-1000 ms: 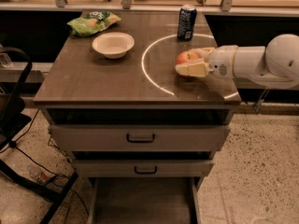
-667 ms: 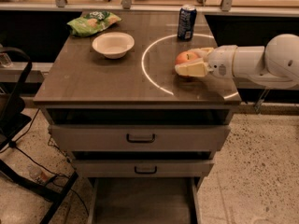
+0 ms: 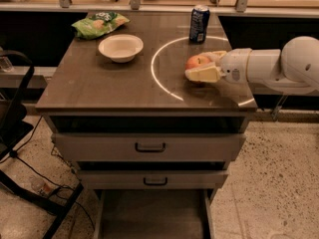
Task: Place apple into bottom drawer
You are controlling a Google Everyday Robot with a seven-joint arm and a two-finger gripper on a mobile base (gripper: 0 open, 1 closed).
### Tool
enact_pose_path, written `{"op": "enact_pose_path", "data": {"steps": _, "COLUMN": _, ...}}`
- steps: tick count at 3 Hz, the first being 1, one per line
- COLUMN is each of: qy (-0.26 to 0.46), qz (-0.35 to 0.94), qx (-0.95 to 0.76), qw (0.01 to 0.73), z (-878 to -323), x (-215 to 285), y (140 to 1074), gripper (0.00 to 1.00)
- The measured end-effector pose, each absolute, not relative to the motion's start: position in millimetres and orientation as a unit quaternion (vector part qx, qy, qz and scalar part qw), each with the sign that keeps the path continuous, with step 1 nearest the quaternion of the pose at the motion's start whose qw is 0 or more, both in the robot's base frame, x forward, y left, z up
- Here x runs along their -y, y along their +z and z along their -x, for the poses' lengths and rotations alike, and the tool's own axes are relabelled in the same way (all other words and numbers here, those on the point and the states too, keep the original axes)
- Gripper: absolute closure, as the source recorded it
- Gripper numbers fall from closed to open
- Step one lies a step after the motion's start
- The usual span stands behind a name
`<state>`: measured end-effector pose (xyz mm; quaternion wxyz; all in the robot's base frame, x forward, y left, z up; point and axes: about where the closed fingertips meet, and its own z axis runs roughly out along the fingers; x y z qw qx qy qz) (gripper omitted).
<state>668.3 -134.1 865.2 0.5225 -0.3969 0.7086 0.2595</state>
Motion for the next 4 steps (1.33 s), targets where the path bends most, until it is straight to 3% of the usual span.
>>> {"op": "enact_pose_path", "data": {"steps": 2, "qy": 0.243, "qz": 0.409, "qx": -0.703, "qw": 0.528, "z": -648, "x": 155, "y": 903, "gripper": 1.00}}
{"op": "enact_pose_path", "data": {"steps": 4, "qy": 0.210, "qz": 0.389, "qx": -0.726, "qw": 0.527, "z": -530, "x": 258, "y": 894, "gripper": 1.00}}
